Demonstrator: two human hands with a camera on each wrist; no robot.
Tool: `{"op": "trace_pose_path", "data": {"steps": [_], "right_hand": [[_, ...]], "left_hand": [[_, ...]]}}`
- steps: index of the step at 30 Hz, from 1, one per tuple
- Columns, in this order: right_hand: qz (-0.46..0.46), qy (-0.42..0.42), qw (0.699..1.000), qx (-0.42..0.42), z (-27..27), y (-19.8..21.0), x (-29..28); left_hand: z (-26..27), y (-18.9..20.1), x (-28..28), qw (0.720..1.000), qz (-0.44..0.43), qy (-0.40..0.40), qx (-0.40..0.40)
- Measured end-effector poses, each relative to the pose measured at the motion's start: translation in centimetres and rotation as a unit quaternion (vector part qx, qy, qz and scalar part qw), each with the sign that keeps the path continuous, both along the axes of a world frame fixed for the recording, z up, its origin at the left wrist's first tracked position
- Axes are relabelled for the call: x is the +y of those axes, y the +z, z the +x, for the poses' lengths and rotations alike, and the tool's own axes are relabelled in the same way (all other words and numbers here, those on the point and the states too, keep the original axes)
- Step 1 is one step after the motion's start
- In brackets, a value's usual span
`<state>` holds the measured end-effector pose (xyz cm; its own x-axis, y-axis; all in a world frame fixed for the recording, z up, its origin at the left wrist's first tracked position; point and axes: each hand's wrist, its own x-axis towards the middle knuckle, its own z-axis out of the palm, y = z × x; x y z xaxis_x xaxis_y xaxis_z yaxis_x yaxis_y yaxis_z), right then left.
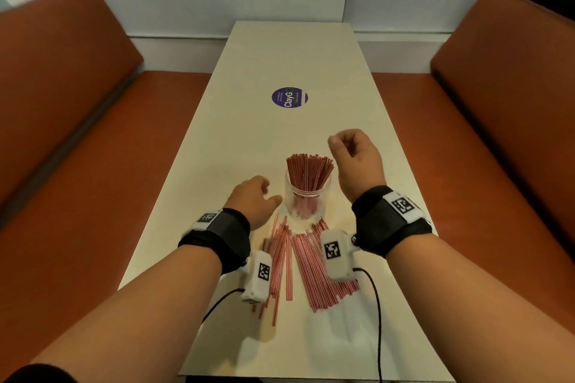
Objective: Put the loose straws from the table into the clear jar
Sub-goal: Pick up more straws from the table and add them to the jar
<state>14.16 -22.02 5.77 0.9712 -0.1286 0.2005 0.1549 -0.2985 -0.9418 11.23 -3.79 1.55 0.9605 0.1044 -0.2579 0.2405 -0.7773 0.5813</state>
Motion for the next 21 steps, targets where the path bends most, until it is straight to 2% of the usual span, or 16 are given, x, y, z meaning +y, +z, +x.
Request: {"op": "trace_pose_path", "data": {"steps": [3, 4, 6, 8, 9, 15, 21], "right_hand": [[-0.124, -0.003, 0.989, 0.077, -2.4, -3.0, -2.3], [-0.189, 0.014, 0.974, 0.127, -3.2, -4.4, -2.9], [-0.310, 0.058, 0.921, 0.228, -4.6, -7.1, -3.8], [-0.379, 0.083, 0.877, 0.285, -5.5, -8.7, -4.0], [-0.389, 0.086, 0.868, 0.295, -5.8, -9.0, -3.8], [-0.399, 0.091, 0.863, 0.295, -6.4, -9.2, -2.7], [-0.359, 0.078, 0.885, 0.286, -6.0, -9.9, -3.6]], "left_hand": [[-2.3, -1.3, 0.4, 0.995, 0.069, 0.000, 0.070], [-3.1, -1.6, 0.2, 0.991, 0.088, -0.011, 0.096], [-4.4, -2.3, -0.4, 0.985, 0.119, -0.013, 0.122], [-5.3, -2.9, -1.2, 0.983, 0.131, 0.005, 0.128], [-5.5, -3.0, -1.6, 0.983, 0.134, 0.013, 0.124], [-5.9, -3.3, -3.1, 0.984, 0.139, 0.017, 0.110], [-5.4, -4.5, -2.2, 0.983, 0.129, 0.034, 0.123]]}}
